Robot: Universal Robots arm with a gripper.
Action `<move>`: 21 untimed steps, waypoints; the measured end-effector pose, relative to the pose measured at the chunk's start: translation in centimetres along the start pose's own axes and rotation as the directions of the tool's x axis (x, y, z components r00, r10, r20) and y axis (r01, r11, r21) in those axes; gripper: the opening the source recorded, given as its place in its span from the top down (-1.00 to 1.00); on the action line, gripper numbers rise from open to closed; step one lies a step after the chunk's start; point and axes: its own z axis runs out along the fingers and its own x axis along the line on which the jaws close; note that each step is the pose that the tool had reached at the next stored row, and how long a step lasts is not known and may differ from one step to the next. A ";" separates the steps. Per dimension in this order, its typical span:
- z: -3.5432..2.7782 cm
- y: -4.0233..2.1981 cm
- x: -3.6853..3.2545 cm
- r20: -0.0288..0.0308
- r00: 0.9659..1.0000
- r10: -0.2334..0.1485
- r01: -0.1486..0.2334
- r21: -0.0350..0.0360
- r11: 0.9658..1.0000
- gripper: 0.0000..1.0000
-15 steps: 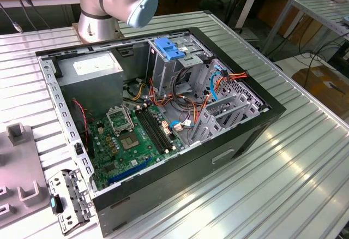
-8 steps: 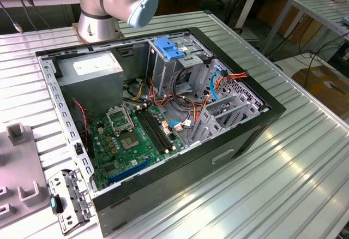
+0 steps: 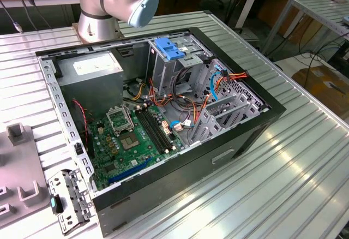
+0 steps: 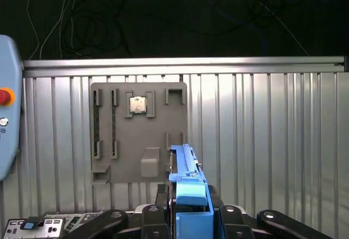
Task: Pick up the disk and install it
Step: 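Pick up the disk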
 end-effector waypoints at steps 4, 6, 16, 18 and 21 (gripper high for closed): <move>0.00 -0.20 0.35 0.000 1.000 0.000 0.000 0.000 1.000 0.26; -0.01 -0.42 0.39 0.000 1.000 0.000 0.000 0.000 1.000 0.26; 0.00 -2.66 0.42 0.000 1.000 0.000 0.000 -0.002 1.000 0.26; 0.01 -3.37 0.42 0.000 1.000 0.000 0.000 -0.002 1.000 0.26; 0.01 -4.14 0.43 0.000 1.000 0.000 0.000 -0.004 1.000 0.26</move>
